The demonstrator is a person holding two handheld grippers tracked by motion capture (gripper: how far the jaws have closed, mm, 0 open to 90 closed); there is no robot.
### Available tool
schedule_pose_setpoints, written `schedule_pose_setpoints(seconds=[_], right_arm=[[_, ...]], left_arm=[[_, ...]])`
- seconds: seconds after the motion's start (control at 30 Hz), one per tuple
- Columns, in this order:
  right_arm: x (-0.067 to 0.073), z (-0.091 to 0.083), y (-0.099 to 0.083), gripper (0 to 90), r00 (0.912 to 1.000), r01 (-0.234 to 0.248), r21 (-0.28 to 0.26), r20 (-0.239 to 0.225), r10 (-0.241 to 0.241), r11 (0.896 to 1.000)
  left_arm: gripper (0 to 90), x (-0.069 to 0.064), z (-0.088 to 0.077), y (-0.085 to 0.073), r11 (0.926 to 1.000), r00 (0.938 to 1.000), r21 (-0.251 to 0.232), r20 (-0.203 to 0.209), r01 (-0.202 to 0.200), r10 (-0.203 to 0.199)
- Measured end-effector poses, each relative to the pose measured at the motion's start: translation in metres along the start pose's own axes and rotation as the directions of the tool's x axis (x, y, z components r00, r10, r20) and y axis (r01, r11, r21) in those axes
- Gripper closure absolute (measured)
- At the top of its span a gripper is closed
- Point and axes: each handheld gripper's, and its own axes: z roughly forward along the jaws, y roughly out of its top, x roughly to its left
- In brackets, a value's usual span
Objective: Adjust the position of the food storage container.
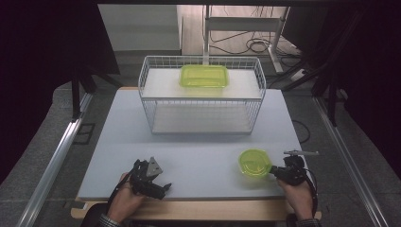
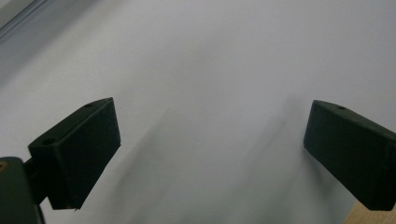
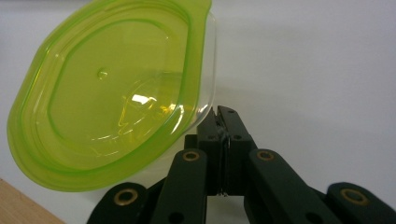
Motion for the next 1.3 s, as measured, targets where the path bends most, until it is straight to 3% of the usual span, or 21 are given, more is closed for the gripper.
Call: schedule_pose_setpoints(seconds=[0.57,1.13,1.3], right_arm=[[0.031,0.02,0.001,87.8,0.9933,0.059,0.037,-0.101,-0.055,0.998],[0.077,0.061,0.02,87.6,0.9695,0.156,0.049,-0.199,-0.144,0.987],[0.087,0.073,0.027,87.0,0.9616,0.165,0.057,-0.231,-0.147,0.985]], left_arm=[[4.4,0.0,-0.001,0.001,0.9997,0.9996,-0.004,0.011,0.026,-0.026],[4.4,0.0,-0.001,0.002,0.9997,0.9996,-0.001,0.008,0.025,-0.025],[4.4,0.0,-0.001,0.002,0.9998,0.9997,0.001,0.006,0.022,-0.022]])
